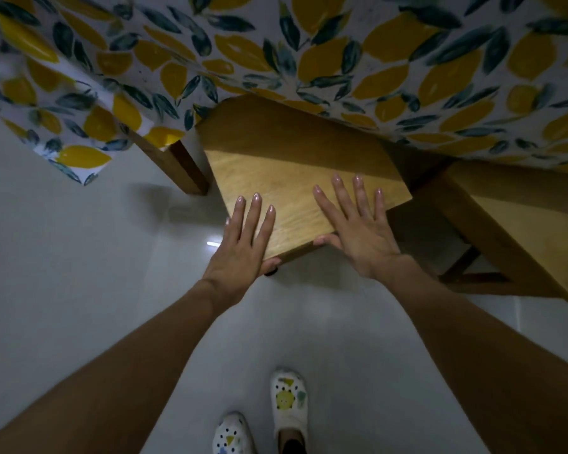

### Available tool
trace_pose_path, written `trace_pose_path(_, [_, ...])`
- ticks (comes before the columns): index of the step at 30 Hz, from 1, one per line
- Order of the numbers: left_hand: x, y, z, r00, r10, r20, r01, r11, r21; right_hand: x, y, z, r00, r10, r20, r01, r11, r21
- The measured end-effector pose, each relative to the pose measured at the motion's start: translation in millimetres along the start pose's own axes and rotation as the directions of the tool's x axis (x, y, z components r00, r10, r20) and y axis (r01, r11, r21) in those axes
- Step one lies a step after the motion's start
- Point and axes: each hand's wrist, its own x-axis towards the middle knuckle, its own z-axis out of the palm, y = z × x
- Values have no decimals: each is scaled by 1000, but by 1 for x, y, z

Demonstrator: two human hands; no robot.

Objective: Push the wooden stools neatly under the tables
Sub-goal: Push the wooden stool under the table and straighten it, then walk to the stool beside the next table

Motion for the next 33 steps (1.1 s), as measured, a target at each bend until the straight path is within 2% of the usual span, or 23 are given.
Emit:
trace_pose_path(4, [26, 5, -26, 993, -11, 115, 14, 999, -29, 12, 11, -13, 997, 39, 62, -42, 998, 48])
trace_pose_path(6, [21, 1, -42, 982, 6, 190, 15, 994, -110, 8, 9, -25, 995, 37, 96, -48, 992, 118])
trace_pose_path(8, [6, -8, -58, 978, -13, 208, 53, 980, -190, -3, 0, -44, 995, 52, 90, -71, 973, 219])
trace_pose_path(11, [-23, -20, -92, 987, -109, 122, 137, 957, -255, -22, -29, -87, 996, 94, 0, -88, 942, 324])
trace_pose_path(16, [-57, -49, -199, 972, -233, 14, 224, 916, -333, -30, -87, -182, 983, 90, -157, -33, 942, 333])
trace_pose_path(20, [-79, -85, -291, 935, -334, -124, 255, 871, -421, -20, -135, -284, 933, 68, -354, 56, 943, 329])
trace_pose_path(23, [-97, -126, -349, 897, -393, -201, 286, 865, -412, -6, -170, -355, 880, 86, -467, 93, 933, 347])
trace_pose_path(27, [-118, -206, -415, 900, -386, -202, 279, 866, -414, 28, -217, -429, 865, 162, -475, 47, 916, 399])
trace_pose_path(33, [-110, -337, -484, 934, -307, -184, 203, 878, -433, 103, -286, -496, 851, 273, -449, -38, 885, 465])
